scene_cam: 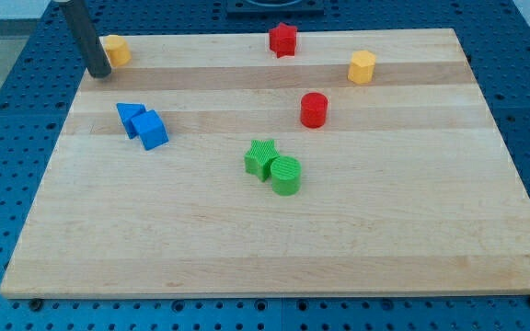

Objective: Move the yellow heart parallel to the left of the red star

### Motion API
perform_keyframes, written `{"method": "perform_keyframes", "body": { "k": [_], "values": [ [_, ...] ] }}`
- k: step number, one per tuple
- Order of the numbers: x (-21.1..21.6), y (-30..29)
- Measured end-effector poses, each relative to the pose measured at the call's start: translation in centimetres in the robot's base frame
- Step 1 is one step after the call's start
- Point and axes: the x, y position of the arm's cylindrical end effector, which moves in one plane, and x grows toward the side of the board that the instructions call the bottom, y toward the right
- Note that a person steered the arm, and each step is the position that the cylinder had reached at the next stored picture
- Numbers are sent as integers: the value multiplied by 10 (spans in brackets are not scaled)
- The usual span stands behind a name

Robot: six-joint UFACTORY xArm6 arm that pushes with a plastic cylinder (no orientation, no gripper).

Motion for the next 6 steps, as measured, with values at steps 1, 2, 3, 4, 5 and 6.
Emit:
{"method": "perform_keyframes", "body": {
  "k": [1, 2, 3, 4, 5, 6],
  "values": [
    [-20, 0],
    [-24, 0],
    [-38, 0],
    [-37, 0],
    [5, 6],
    [40, 68]
  ]
}}
